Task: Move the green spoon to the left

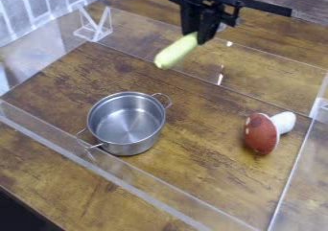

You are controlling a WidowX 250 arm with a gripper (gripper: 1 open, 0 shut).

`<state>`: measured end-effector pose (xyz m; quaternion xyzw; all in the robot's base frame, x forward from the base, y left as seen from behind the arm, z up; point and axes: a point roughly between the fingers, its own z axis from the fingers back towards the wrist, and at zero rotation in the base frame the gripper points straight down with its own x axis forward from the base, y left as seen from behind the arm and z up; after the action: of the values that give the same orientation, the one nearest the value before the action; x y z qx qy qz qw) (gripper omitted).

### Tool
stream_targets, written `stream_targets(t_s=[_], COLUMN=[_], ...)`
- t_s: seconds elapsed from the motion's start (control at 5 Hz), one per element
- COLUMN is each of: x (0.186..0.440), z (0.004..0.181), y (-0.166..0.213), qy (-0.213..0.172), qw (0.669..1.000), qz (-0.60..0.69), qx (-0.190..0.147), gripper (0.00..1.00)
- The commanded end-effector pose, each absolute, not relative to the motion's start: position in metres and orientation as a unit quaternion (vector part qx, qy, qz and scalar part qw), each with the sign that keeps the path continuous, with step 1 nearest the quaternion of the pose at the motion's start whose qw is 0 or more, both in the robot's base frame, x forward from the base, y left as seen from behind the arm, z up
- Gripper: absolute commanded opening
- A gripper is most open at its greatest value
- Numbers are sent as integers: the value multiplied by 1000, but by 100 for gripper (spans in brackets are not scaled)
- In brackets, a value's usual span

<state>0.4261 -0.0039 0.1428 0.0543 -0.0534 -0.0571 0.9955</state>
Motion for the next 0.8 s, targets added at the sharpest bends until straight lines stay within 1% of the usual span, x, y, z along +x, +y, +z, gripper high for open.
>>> stream_targets(t_s=[0.0,0.4,0.6], x=[418,411,407], z=[192,175,171], y=[32,73,69], qy=[-125,-117,-117], qw=[989,989,989], qz=[-19,21,25], qx=[74,90,86], gripper=[0,0,0])
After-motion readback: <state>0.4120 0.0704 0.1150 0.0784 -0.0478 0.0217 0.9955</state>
